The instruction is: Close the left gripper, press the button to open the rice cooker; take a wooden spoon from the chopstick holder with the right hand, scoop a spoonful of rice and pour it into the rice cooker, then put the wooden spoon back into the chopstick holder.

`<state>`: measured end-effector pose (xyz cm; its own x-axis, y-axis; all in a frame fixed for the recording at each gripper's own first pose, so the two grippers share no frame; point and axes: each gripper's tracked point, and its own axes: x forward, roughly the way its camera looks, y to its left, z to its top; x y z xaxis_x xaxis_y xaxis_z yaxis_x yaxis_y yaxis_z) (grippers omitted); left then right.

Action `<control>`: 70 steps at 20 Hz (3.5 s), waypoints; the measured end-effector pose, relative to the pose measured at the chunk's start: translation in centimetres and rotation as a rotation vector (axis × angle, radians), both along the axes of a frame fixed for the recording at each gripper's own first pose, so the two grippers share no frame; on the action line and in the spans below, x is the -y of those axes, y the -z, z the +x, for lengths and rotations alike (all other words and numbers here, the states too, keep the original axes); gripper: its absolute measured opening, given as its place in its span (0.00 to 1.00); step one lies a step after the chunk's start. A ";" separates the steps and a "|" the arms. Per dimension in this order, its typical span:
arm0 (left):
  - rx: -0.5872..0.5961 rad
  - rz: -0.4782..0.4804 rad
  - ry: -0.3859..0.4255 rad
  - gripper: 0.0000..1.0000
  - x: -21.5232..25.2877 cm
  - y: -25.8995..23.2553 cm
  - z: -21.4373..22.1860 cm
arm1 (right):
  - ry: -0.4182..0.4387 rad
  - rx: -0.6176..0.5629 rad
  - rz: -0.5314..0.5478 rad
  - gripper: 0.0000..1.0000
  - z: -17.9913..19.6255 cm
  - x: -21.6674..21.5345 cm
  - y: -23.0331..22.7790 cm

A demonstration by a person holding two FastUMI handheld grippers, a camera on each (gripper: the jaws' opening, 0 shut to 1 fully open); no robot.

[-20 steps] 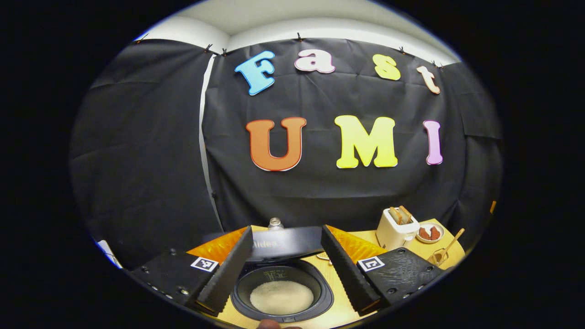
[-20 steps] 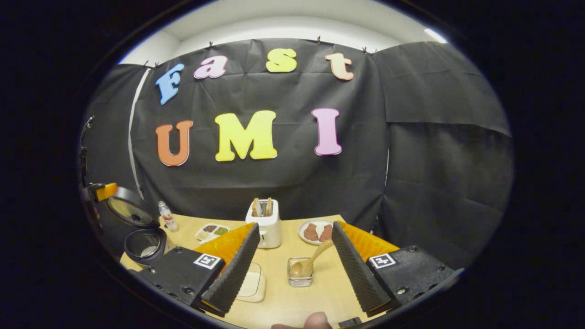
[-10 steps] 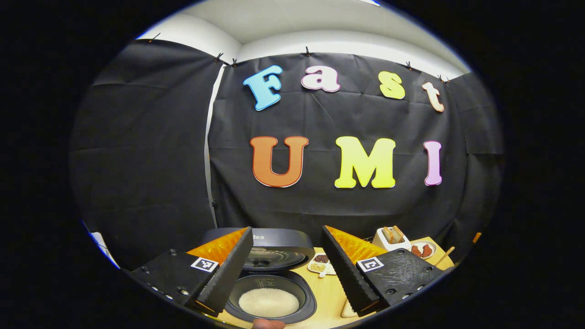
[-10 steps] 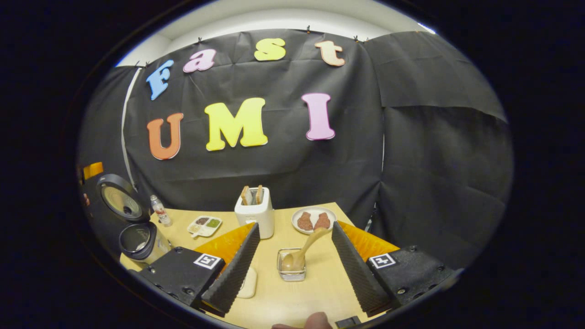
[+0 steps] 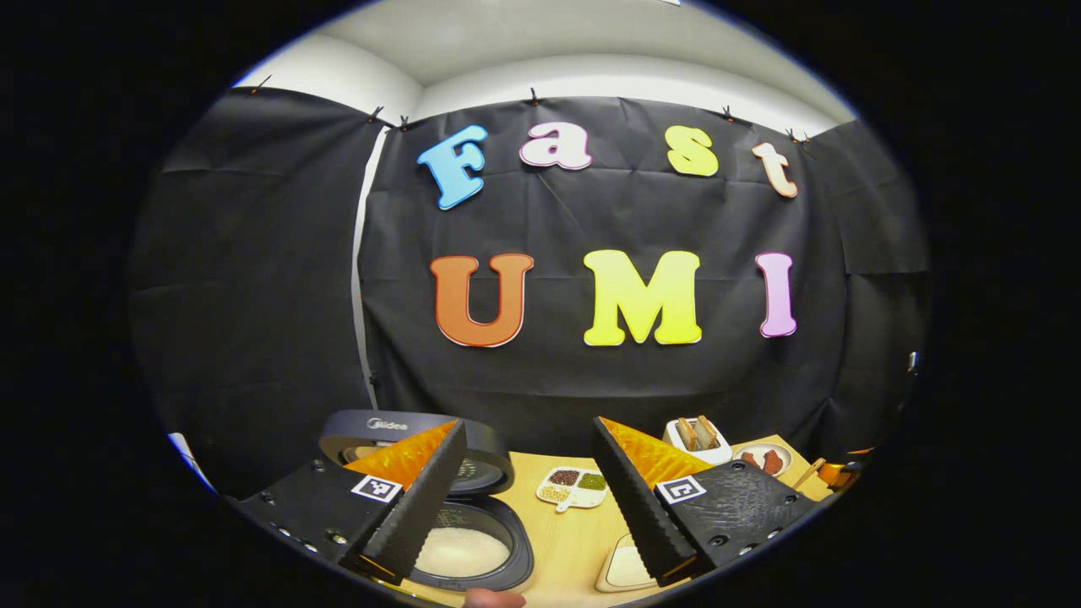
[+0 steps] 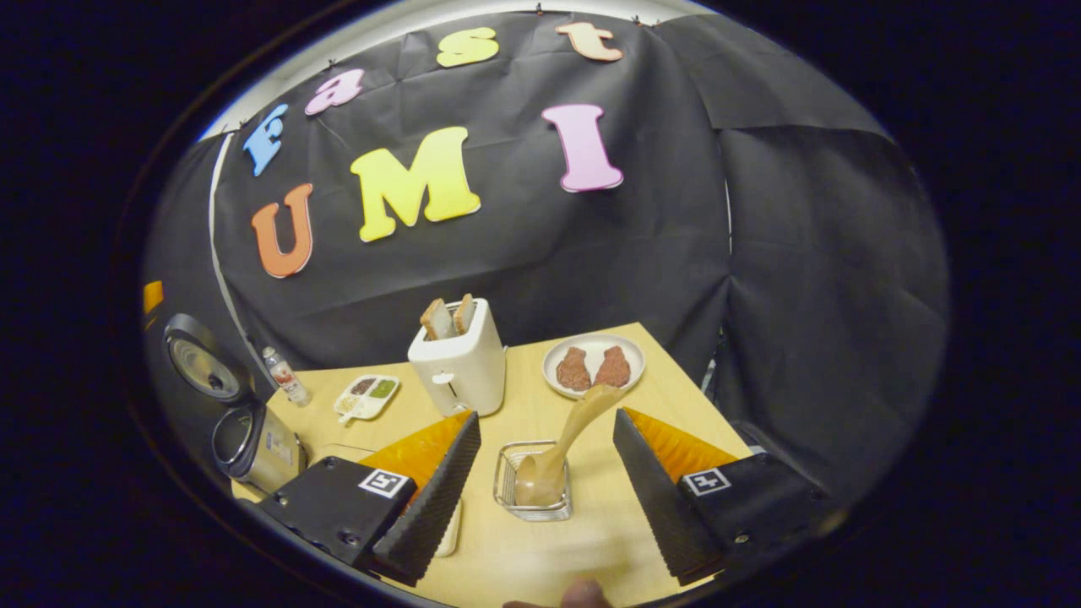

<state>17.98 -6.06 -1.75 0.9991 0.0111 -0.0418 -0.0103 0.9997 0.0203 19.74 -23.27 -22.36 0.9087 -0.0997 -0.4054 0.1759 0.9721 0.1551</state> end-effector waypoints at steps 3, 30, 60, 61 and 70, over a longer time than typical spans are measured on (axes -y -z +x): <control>-0.006 -0.011 0.010 0.85 2.1 0.1 1.2 | -0.025 -0.069 0.036 0.99 3.0 0.9 3.7; -0.002 -0.027 -0.041 0.96 -4.0 -0.5 -2.3 | -0.071 -0.051 0.021 0.13 3.7 -2.5 -2.0; -0.060 -0.037 -0.190 0.96 -21.7 2.0 -13.0 | -0.196 -0.162 -0.029 0.11 -0.8 -27.3 9.0; -0.066 -0.038 -0.191 0.96 -21.6 2.1 -13.2 | -0.195 -0.160 0.014 0.11 -0.7 -27.9 9.0; -0.095 -0.040 -0.184 0.96 -20.6 1.9 -13.7 | -0.116 -0.169 0.465 0.11 0.7 -28.5 9.1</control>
<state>4.32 14.52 -3.69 0.9719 0.1892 -0.1399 -0.1924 0.9813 -0.0096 20.48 5.19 -31.49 0.8209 0.2237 -0.5253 0.1309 0.8218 0.5545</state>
